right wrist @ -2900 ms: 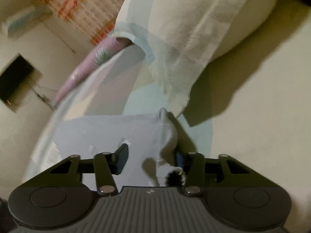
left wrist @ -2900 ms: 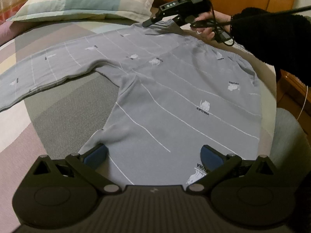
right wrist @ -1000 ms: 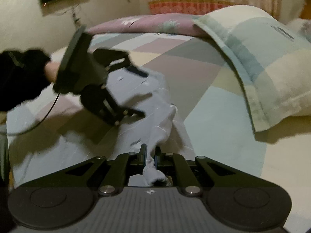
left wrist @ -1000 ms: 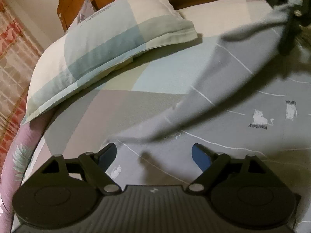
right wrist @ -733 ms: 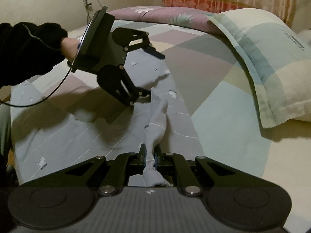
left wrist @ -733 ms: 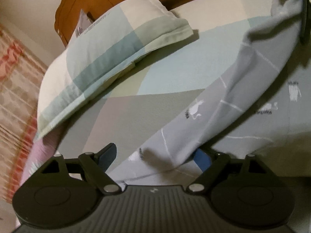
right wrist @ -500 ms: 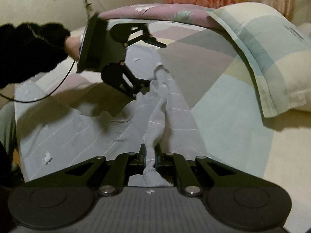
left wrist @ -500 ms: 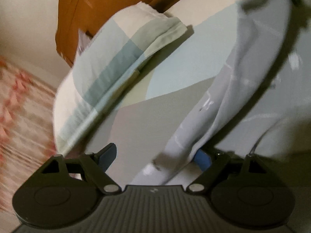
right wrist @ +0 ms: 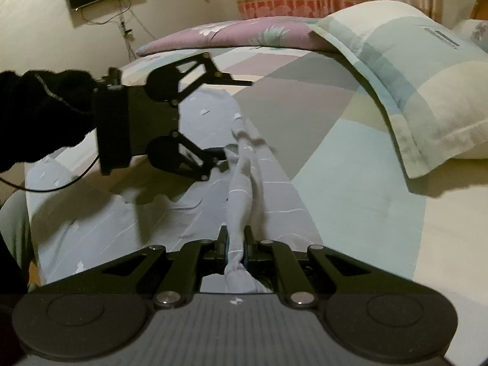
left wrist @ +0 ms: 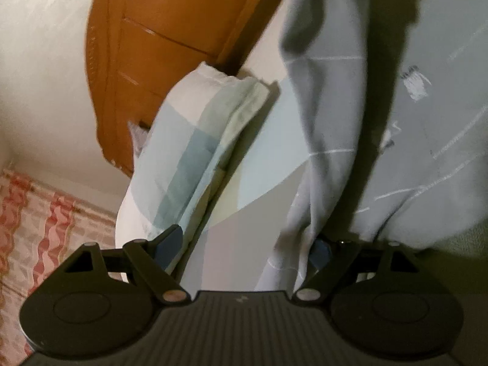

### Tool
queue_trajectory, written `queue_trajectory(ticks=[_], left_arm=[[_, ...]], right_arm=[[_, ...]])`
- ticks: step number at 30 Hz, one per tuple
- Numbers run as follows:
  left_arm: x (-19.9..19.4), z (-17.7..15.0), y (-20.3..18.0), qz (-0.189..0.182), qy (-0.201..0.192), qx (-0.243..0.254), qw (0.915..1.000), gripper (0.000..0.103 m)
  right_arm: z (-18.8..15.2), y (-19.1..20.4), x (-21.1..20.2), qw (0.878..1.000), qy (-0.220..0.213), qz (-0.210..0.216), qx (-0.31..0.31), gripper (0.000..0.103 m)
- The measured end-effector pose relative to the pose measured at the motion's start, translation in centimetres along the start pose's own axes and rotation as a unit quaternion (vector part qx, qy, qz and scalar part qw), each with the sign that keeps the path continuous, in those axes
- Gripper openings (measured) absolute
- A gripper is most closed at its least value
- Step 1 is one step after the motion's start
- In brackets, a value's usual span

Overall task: Fold clothes
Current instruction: 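Grasp the trouser waistband with the left gripper while the right gripper holds the cuff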

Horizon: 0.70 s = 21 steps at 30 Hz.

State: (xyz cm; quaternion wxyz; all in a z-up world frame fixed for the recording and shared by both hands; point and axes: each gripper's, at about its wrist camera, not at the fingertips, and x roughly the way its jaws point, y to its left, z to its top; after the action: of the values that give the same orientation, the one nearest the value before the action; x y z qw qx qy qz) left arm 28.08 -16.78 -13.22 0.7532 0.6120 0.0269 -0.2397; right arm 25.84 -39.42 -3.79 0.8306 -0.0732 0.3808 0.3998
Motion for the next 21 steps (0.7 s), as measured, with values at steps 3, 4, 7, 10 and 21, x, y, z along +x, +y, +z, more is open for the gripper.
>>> queue_trajectory(ticks=[3,4,7,10,21], left_arm=[[0.5,-0.7,0.2,-0.001,-0.005,0.005,1.0000,0.086],[0.7,-0.9,0.4,-0.005,-0.002,-0.003,1.0000,0.086],[0.9,-1.0,0.8,-0.026,0.011,-0.021,0.9994,0.066],[0.5,-0.4,-0.2,-0.039,0.029,0.013,0.9987,0.005],[-4.3,0.4,2.7,-0.094,0.052,-0.040,0.9934,0.003]], right_arm=[[-0.2,0.3,-0.1,1.000,0.008,-0.001,-0.002,0.010],[-0.3,0.3,-0.2,1.000,0.009,-0.001,-0.002,0.010],[-0.8,0.3,-0.4,1.000,0.013,-0.004,0.001,0.010],[-1.1,0.5,-0.5,1.000,0.015,-0.012,-0.001,0.010],[-1.3,6.0,1.0,0.965,0.066,-0.175,-0.185,0.009]])
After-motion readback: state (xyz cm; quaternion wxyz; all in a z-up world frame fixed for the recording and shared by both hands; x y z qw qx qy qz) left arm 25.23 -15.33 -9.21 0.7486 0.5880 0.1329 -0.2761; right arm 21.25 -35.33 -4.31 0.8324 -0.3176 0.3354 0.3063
